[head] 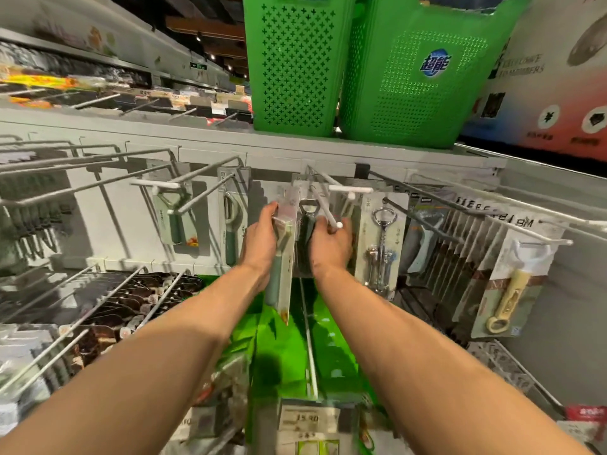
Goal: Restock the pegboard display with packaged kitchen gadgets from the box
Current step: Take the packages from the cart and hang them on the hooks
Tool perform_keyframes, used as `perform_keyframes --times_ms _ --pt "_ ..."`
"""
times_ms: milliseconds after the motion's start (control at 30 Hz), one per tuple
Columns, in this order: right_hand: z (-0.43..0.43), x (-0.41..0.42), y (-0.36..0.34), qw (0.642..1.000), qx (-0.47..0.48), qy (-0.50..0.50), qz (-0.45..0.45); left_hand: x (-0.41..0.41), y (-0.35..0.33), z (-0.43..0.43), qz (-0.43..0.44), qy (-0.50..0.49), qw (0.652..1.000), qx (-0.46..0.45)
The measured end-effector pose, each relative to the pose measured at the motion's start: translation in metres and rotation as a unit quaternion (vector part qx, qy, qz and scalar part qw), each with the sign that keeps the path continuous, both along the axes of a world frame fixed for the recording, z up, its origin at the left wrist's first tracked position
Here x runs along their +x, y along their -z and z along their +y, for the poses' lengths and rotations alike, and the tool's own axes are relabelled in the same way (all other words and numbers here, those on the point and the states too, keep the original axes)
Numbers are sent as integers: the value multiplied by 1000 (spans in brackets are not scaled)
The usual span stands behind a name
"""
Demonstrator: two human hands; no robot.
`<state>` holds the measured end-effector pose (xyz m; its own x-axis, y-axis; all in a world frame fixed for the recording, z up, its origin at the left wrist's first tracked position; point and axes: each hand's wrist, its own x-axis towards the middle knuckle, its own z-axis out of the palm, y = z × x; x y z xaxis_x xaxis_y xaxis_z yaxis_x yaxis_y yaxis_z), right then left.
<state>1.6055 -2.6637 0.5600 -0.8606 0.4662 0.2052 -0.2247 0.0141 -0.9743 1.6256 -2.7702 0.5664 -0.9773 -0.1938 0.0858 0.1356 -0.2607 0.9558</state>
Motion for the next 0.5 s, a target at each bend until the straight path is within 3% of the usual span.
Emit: perform_keyframes --times_ms 300,400,500 --pt "-9 -58 -2 998 -35 10 -54 -50 -3 3 -40 -37 998 -21" --pt "-14 -65 0 998 -10 32 -53 -50 -6 2 -45 -36 998 -30" --pt "-10 -55 0 1000 15 -8 -26 -42 -9 0 -32 -61 996 -55"
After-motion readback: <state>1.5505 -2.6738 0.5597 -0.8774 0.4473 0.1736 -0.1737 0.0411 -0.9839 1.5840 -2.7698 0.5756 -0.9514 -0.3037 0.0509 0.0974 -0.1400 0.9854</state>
